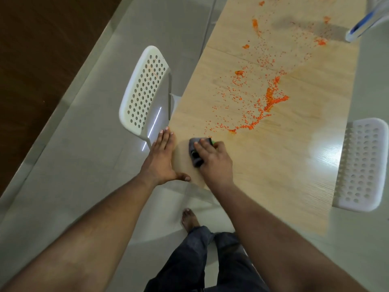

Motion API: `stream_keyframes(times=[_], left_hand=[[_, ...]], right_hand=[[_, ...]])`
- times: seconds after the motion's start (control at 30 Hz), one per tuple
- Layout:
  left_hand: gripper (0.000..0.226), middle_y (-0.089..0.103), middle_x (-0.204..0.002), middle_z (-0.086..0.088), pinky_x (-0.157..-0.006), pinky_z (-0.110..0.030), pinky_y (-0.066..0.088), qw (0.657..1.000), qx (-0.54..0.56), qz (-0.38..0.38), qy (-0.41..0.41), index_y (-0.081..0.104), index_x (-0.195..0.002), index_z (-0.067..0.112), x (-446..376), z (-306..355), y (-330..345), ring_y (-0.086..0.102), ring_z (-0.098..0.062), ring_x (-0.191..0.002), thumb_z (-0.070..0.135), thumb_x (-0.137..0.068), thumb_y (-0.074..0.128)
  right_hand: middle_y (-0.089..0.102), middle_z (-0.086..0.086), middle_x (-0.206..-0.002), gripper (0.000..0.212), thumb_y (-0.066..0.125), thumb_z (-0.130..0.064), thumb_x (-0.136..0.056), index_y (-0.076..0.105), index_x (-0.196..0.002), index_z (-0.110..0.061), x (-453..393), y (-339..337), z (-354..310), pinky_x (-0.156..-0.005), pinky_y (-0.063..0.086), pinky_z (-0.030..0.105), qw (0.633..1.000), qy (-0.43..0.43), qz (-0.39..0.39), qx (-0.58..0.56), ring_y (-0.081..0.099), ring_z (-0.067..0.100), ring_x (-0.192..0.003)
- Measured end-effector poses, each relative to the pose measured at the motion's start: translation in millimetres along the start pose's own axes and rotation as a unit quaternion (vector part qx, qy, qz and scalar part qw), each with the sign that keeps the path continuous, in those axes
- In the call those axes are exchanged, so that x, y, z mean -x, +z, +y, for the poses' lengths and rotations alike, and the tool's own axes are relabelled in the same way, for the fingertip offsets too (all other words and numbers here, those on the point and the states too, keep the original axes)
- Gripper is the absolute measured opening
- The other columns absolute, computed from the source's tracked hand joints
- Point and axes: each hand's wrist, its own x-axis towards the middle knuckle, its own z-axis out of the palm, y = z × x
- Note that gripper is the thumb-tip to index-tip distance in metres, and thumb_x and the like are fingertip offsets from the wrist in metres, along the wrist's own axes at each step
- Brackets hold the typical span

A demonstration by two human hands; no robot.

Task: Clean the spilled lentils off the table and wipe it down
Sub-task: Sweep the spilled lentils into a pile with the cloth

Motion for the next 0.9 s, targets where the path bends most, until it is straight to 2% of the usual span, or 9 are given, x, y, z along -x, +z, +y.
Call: stream_keyframes(times=[0.13, 0.23, 0.4, 0.5, 0.57, 0.63, 0.73, 0.8, 0.9], left_hand=[[0.165, -0.028, -0.172, 0.003, -0.133, -0.043, 0.003, 1.0, 0.018, -0.001, -0.01, -0.014, -0.167, 0.015, -4.9, 3.0, -6.1, -0.025, -0.015, -0.159, 0.08, -0.053, 0.087], [0.167, -0.029, -0.172, 0.005, -0.133, -0.043, 0.005, 0.999, 0.031, -0.007, -0.014, -0.016, -0.167, 0.016, -7.5, 3.6, -8.5, -0.024, -0.014, -0.159, 0.075, -0.052, 0.09], [0.174, -0.02, -0.175, 0.007, -0.131, -0.038, 0.011, 0.997, 0.069, -0.003, -0.025, -0.019, -0.166, 0.022, -9.9, 0.7, -11.7, -0.017, -0.012, -0.16, 0.072, -0.044, 0.095], [0.161, -0.013, -0.176, 0.006, -0.129, -0.046, 0.025, 0.997, 0.08, 0.002, -0.014, -0.021, -0.165, 0.025, -11.9, -1.4, -14.3, -0.011, -0.012, -0.161, 0.052, -0.06, 0.099], [0.155, -0.012, -0.176, 0.004, -0.128, -0.05, 0.028, 0.997, 0.076, -0.002, -0.004, -0.021, -0.165, 0.025, -17.9, -0.3, -16.5, -0.009, -0.014, -0.162, 0.045, -0.066, 0.097], [0.165, -0.013, -0.176, 0.004, -0.129, -0.048, 0.023, 0.997, 0.08, -0.015, -0.003, -0.023, -0.164, 0.027, -25.4, 1.0, -19.1, -0.01, -0.015, -0.162, 0.054, -0.057, 0.099], [0.181, -0.018, -0.175, 0.009, -0.128, -0.041, 0.016, 0.997, 0.075, -0.027, -0.014, -0.028, -0.162, 0.032, -36.3, 5.9, -20.7, -0.014, -0.011, -0.16, 0.066, -0.038, 0.1], [0.184, -0.021, -0.174, 0.013, -0.13, -0.041, 0.014, 0.997, 0.063, -0.03, -0.014, -0.028, -0.162, 0.031, -41.6, 7.1, -20.4, -0.017, -0.009, -0.16, 0.065, -0.036, 0.101], [0.181, -0.023, -0.173, 0.011, -0.131, -0.044, 0.013, 0.998, 0.058, -0.034, -0.019, -0.03, -0.161, 0.033, -45.7, 10.0, -22.8, -0.017, -0.01, -0.16, 0.07, -0.039, 0.099]], right_hand=[[0.057, -0.007, -0.153, 0.06, 0.056, -0.009, -0.094, 0.056, -0.151, -0.028, -52.2, -24.0, 11.7, -0.084, 0.055, 0.042, 0.992, 0.121, -0.017, 0.01, 0.045, 0.035, -0.123], [0.052, -0.009, -0.157, 0.063, 0.05, -0.008, -0.098, 0.047, -0.157, -0.028, -54.9, -30.8, 12.6, -0.084, 0.053, 0.042, 0.989, 0.146, -0.011, 0.005, 0.041, 0.034, -0.128], [0.066, -0.001, -0.141, 0.065, 0.058, -0.011, -0.081, 0.063, -0.145, -0.02, -5.4, -14.6, -16.1, -0.068, 0.055, 0.039, 0.998, 0.052, 0.031, -0.022, 0.054, 0.035, -0.105], [0.068, 0.003, -0.14, 0.064, 0.073, -0.017, -0.077, 0.067, -0.14, -0.019, 14.1, 6.1, -31.9, -0.069, 0.058, 0.04, 0.999, -0.046, -0.013, 0.006, 0.058, 0.035, -0.101], [0.068, 0.003, -0.14, 0.071, 0.084, -0.019, -0.071, 0.068, -0.139, -0.019, 1.7, 7.9, -33.0, -0.068, 0.057, 0.039, 0.998, -0.057, -0.032, 0.019, 0.059, 0.036, -0.102], [0.068, 0.004, -0.138, 0.077, 0.089, -0.023, -0.066, 0.067, -0.14, -0.018, -22.0, 2.9, -30.5, -0.068, 0.056, 0.038, 0.998, -0.042, -0.047, 0.025, 0.06, 0.037, -0.103], [0.068, 0.004, -0.139, 0.061, 0.075, -0.015, -0.081, 0.065, -0.142, -0.017, -65.5, -6.8, -13.5, -0.071, 0.058, 0.04, 0.999, 0.01, -0.036, 0.02, 0.057, 0.04, -0.108], [0.061, 0.001, -0.147, 0.055, 0.061, -0.012, -0.094, 0.058, -0.148, -0.02, -91.2, -15.6, 1.7, -0.078, 0.058, 0.044, 0.998, 0.061, -0.03, 0.018, 0.05, 0.04, -0.119], [0.05, -0.006, -0.156, 0.058, 0.048, -0.011, -0.101, 0.045, -0.158, -0.025, -117.0, -29.8, 24.5, -0.083, 0.055, 0.042, 0.991, 0.128, -0.032, 0.014, 0.04, 0.035, -0.128]])
